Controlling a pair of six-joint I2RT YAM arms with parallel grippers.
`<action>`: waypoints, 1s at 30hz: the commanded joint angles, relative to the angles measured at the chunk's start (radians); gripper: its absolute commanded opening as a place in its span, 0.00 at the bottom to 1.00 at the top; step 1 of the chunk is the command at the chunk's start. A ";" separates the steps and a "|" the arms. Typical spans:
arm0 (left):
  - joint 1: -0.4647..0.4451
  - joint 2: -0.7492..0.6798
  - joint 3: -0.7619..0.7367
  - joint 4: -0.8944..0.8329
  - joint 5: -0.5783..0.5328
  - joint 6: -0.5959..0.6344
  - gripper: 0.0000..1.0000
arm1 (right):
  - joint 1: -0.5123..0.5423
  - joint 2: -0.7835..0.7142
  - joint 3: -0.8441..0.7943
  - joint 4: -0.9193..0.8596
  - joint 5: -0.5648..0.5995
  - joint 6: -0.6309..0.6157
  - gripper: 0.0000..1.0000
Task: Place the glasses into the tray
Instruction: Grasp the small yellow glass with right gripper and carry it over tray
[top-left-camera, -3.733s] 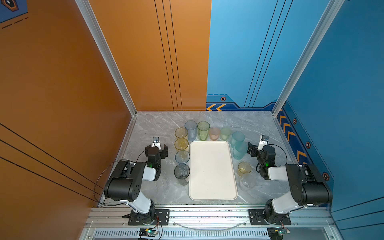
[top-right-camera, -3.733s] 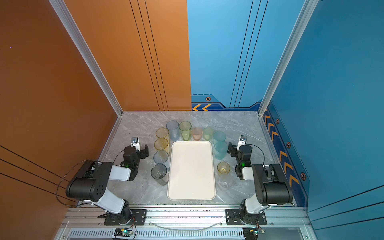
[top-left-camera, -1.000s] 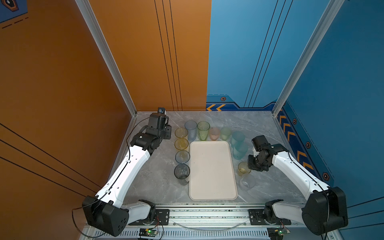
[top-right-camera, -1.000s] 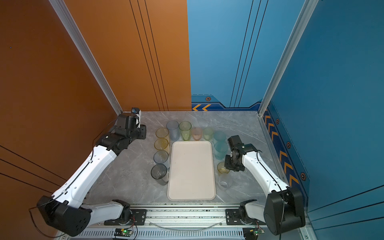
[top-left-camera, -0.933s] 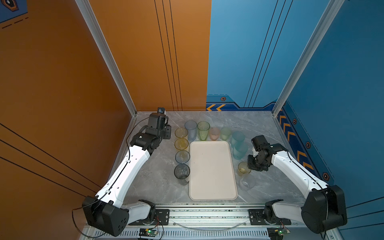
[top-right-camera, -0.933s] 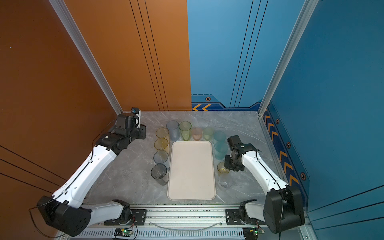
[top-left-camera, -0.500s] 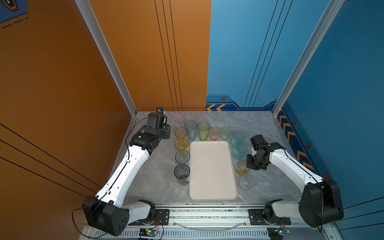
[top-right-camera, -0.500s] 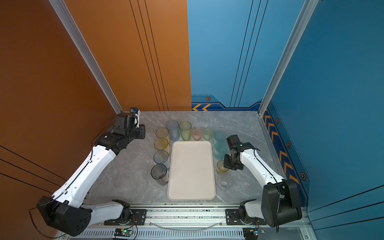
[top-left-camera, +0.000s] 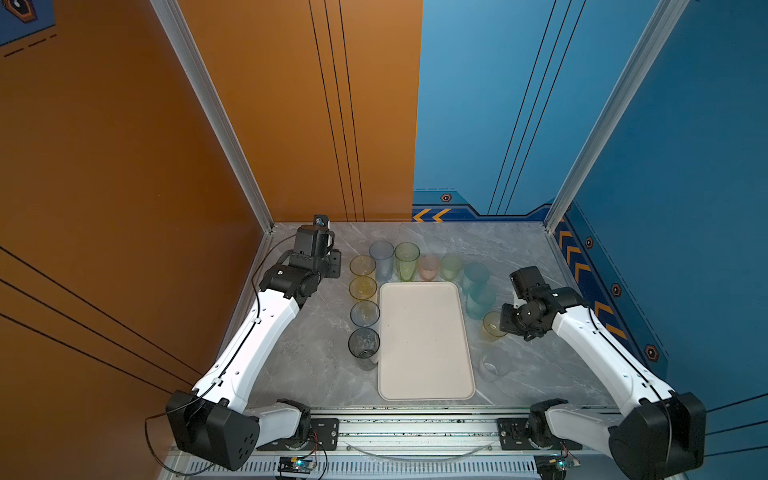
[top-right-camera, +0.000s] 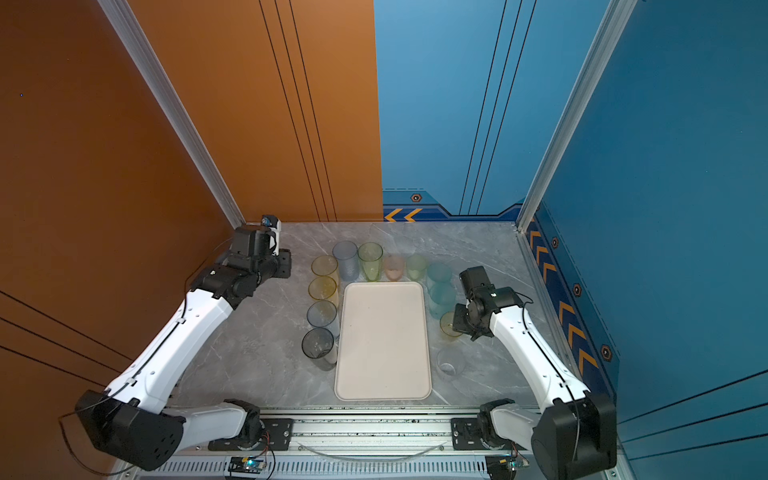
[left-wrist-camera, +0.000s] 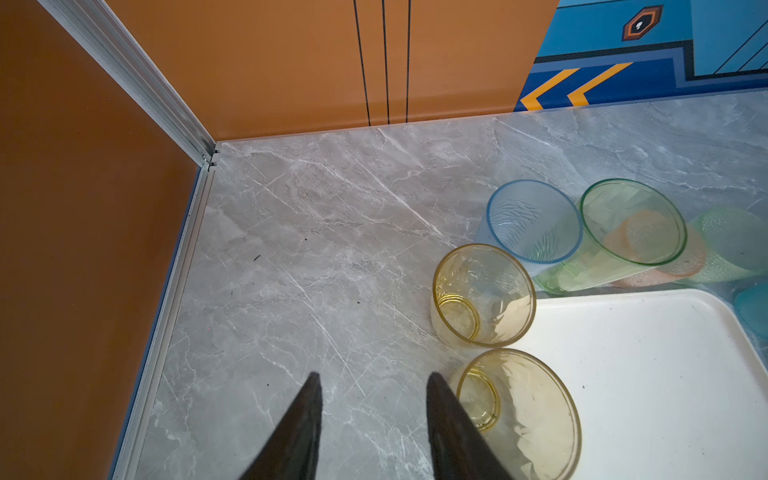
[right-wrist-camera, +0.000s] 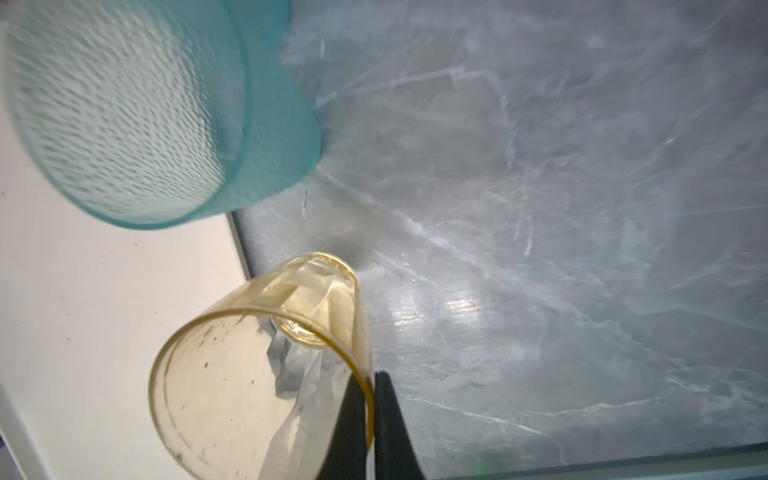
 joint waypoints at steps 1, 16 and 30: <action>0.011 0.009 0.015 -0.012 0.016 -0.013 0.42 | -0.003 -0.065 0.111 -0.141 0.081 -0.038 0.01; 0.005 0.002 0.001 -0.004 0.041 -0.053 0.42 | 0.329 0.260 0.638 -0.093 0.005 -0.083 0.01; 0.014 -0.005 -0.002 -0.026 0.051 -0.031 0.42 | 0.455 0.895 1.115 -0.085 -0.023 -0.167 0.01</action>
